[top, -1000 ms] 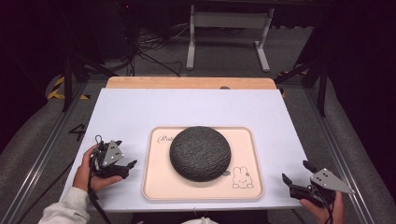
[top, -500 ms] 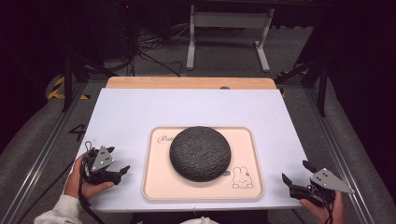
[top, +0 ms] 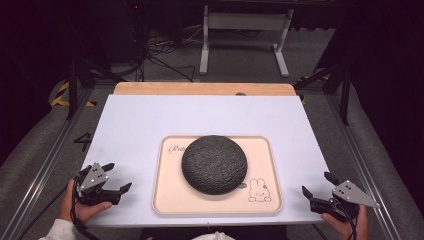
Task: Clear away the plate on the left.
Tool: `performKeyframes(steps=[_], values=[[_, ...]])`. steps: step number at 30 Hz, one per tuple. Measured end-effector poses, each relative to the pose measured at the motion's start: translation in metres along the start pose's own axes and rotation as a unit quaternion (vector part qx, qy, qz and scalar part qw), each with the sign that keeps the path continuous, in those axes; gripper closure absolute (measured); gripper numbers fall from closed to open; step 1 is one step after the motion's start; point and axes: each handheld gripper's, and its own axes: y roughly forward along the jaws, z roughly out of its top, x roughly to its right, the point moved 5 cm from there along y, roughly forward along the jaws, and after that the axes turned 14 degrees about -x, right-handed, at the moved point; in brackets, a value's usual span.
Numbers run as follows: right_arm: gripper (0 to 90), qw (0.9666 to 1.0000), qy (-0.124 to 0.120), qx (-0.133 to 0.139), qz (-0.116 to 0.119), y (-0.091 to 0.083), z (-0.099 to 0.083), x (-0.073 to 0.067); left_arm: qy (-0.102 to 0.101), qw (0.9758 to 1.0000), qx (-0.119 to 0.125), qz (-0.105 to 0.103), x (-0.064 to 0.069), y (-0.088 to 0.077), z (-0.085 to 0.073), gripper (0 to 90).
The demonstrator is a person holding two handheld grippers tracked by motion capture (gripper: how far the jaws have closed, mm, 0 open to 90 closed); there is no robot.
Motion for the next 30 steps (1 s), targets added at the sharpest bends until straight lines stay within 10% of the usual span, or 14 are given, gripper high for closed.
performKeyframes(steps=[30], values=[[12.3, 1.0000, -0.002, 0.001, -0.001, -0.0004, 0.0002, 0.0003, 0.008, 0.9999, -0.005, 0.003, 0.0044, -0.0016, 0.0000, 14.3]])
